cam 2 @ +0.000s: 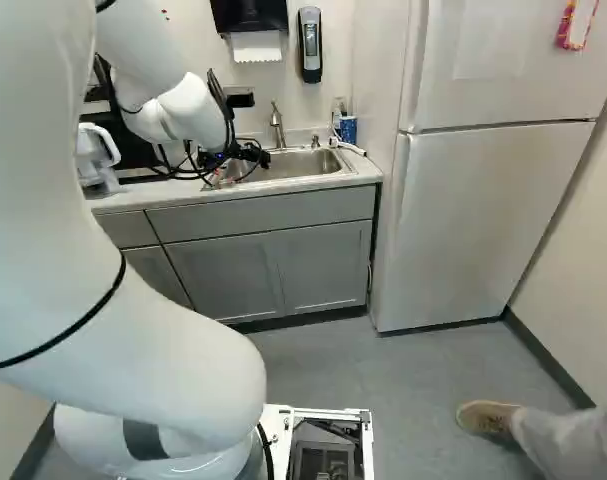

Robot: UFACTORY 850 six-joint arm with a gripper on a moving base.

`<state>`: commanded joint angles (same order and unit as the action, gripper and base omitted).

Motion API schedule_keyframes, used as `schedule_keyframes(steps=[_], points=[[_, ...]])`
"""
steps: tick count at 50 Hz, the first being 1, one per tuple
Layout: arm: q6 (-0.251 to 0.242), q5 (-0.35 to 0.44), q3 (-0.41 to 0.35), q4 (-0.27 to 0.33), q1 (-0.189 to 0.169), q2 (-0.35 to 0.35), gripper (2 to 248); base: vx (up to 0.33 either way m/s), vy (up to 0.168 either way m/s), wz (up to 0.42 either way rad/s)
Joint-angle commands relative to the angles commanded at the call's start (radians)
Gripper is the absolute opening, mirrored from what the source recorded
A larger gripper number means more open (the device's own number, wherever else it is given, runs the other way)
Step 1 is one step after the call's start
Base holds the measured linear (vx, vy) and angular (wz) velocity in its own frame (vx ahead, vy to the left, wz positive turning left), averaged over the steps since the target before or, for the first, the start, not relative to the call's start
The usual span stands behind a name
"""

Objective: Rinse the cup and place it in the tray

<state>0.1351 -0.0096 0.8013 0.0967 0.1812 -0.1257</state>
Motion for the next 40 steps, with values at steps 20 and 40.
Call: schedule_keyframes(steps=[20, 40], points=[[-0.031, 0.201, -0.162, -0.022, -0.041, -0.035, 247, 0.0, 0.0, 0.0], [-0.065, 0.422, -0.341, -0.046, -0.087, -0.073, 247, 0.0, 0.0, 0.0]])
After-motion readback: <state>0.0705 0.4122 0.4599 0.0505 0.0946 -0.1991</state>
